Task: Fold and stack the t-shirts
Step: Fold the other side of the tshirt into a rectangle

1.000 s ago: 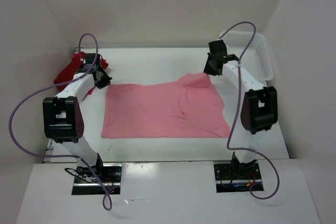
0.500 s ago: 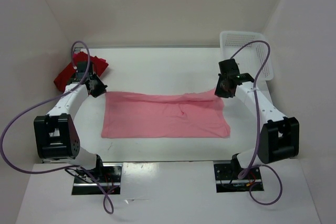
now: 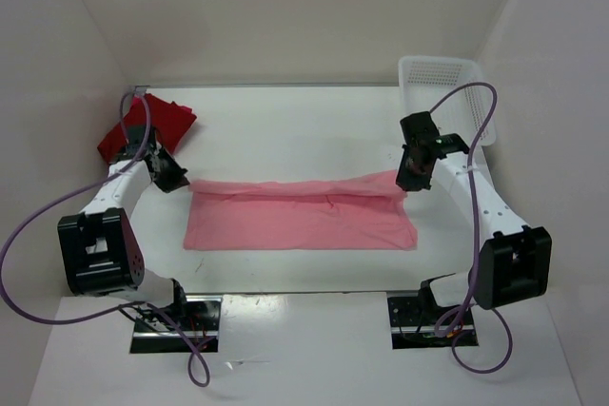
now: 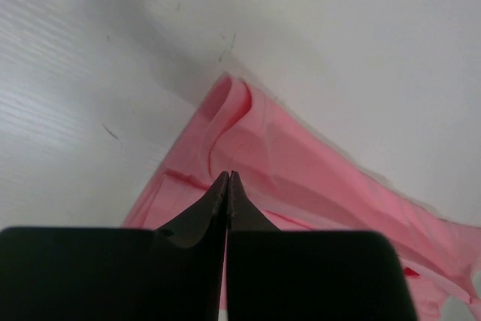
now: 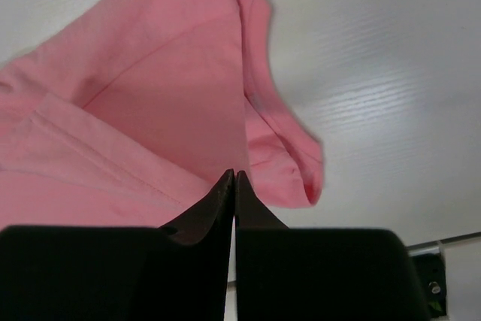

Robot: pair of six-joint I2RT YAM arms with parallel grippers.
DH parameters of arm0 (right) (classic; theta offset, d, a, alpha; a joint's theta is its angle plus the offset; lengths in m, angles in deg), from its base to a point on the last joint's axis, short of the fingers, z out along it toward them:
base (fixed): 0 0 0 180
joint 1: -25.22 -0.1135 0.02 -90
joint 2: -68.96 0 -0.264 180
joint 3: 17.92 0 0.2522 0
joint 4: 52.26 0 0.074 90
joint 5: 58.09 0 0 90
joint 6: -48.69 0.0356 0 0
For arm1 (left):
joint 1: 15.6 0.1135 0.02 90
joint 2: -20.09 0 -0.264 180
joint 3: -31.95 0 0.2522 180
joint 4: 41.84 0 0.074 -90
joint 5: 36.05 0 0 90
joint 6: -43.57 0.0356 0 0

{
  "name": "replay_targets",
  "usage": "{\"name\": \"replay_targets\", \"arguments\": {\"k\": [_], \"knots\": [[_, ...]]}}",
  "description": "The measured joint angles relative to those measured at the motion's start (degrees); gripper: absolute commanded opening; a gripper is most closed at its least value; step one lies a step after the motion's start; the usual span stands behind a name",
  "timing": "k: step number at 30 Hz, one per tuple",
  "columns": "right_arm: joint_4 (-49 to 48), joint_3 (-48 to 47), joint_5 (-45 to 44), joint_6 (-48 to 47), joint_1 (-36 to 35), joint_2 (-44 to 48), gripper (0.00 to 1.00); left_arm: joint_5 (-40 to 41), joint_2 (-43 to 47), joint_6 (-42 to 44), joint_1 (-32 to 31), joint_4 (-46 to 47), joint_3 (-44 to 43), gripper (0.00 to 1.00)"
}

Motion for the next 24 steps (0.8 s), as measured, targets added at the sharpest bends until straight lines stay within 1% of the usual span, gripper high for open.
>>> {"name": "replay_targets", "arguments": {"k": [3,4,5,6,8,9,10,12,13,14,16,18,20,23,24], "knots": [[2.3,-0.2,1.4,0.7,0.0,0.2,0.10,-1.3,0.8,0.1,0.4,-1.2,1.9,0.05],[3.0,-0.1,2.1,1.0,0.0,0.4,0.14,-1.6,1.1,0.1,0.5,-1.5,2.4,0.11],[3.4,0.2,2.7,1.4,0.0,0.7,0.22,-2.0,1.3,0.1,0.7,-1.5,3.0,0.15],[3.6,0.6,3.2,1.8,0.0,1.2,0.24,-2.6,1.5,0.0,0.9,-1.8,3.5,0.17],[4.5,1.3,4.0,2.1,0.0,2.0,0.26,-3.6,1.6,-0.1,2.0,-2.2,4.3,0.21],[4.8,1.5,4.4,2.3,0.0,2.3,0.28,-4.1,1.6,-0.3,2.8,-2.4,4.7,0.25],[5.2,1.7,4.5,2.6,0.0,2.6,0.30,-4.5,1.8,-0.5,3.7,-2.6,5.0,0.27],[5.7,1.7,4.5,2.9,0.0,3.1,0.30,-5.2,3.2,-0.9,4.9,-3.3,5.4,0.30],[5.7,1.7,4.5,3.1,0.0,3.4,0.25,-5.4,4.8,-1.5,5.5,-3.3,5.6,0.30],[5.6,1.7,4.6,3.1,0.0,3.7,0.16,-5.4,6.5,-1.7,5.7,-3.6,5.7,0.30],[5.0,1.7,5.5,3.1,-0.2,3.9,0.01,-5.6,10.1,-1.9,4.9,-3.1,5.7,0.32],[2.2,2.2,7.4,3.4,-1.0,3.2,0.00,-6.3,11.8,-1.9,2.7,-1.7,5.7,0.32],[-1.7,2.8,9.0,4.2,-2.8,1.6,0.00,-7.1,11.0,-1.9,0.3,0.0,5.9,0.32],[-9.4,3.7,10.9,5.9,-6.9,-3.0,0.30,-7.5,6.2,-2.1,-4.0,2.2,5.9,0.32],[-12.2,3.8,11.5,6.4,-7.8,-5.2,0.36,-7.5,4.2,-2.1,-5.3,2.8,5.9,0.32]]}}
